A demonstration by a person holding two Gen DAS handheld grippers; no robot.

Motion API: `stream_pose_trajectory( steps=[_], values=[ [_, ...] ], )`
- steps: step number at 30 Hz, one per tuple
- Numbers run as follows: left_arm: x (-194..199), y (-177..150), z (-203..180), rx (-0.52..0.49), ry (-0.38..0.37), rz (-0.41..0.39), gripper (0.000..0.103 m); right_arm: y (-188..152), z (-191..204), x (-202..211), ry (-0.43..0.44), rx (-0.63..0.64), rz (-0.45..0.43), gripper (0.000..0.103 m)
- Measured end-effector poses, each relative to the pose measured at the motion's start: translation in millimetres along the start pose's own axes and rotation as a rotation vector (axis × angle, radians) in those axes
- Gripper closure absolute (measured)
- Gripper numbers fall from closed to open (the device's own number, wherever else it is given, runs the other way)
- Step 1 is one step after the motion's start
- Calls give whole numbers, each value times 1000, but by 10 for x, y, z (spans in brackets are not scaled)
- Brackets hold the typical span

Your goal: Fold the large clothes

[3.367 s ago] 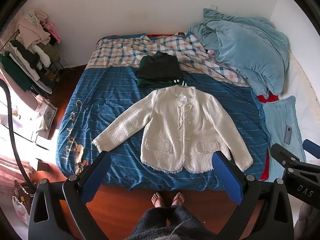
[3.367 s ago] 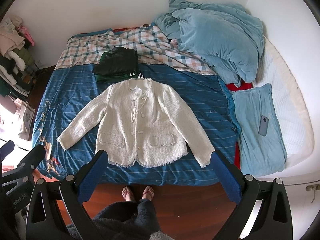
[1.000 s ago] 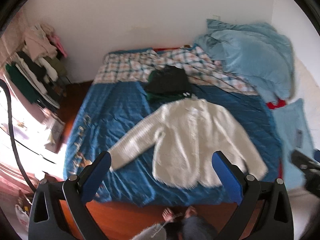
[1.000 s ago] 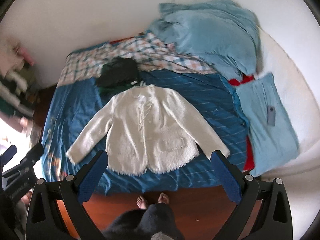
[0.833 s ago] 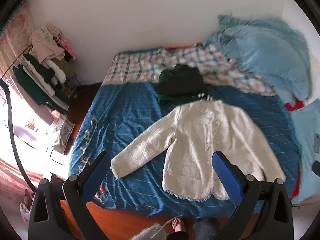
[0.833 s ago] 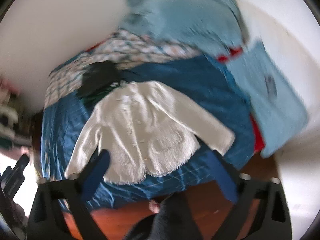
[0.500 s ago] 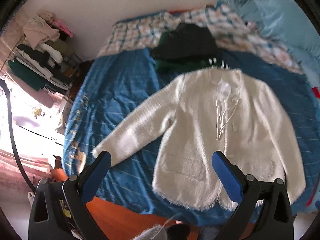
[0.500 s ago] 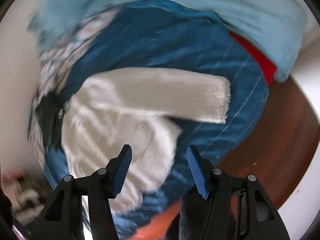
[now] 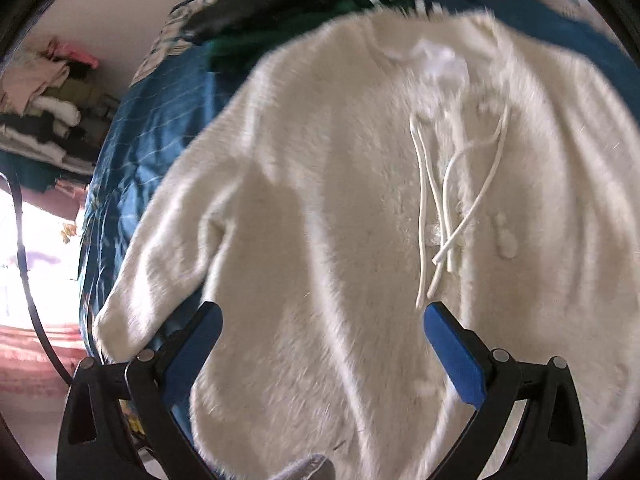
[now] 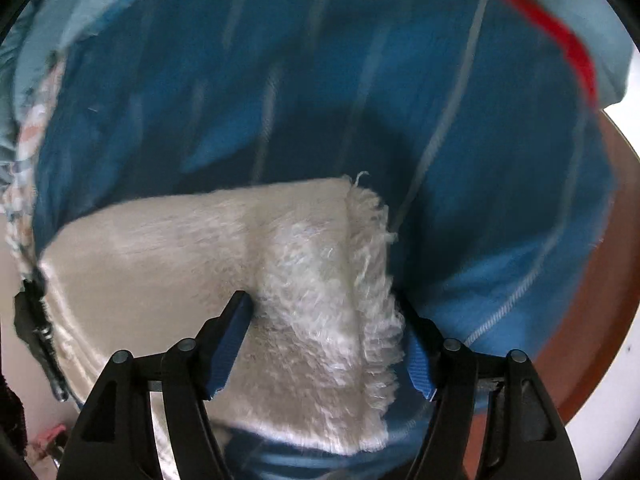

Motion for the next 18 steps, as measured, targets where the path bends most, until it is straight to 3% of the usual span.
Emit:
stream_pose_trajectory(
  steps=[2,5,11,16,18],
  values=[
    [-194,-26,-103,-27,13,15,0,-8,8,-64,-39,-10,-35,36],
    [-335,-19,-166,-29,13,26,0,-28,130,18,-98,26,-76,89],
    [-391,95,-71,6,7,28,0,83,616,758,44,35,-180,91],
    [-394,177,332,90,6,39,0,-70,1773,1502,264,174,-232,91],
    [-395,198,504,131,16,45,0,-314,2531,1673,376,271,-214,91]
  ],
)
Point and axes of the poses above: each gripper's, at about its wrist camera, not at the fingertips, and x roughly against the way its jaws point, z to its left, y to its top, the point moved 6 cm from there along -x, roughly the way its jaws point, and after that the axes turned 9 degrees about -z, right-handed, at the moved point
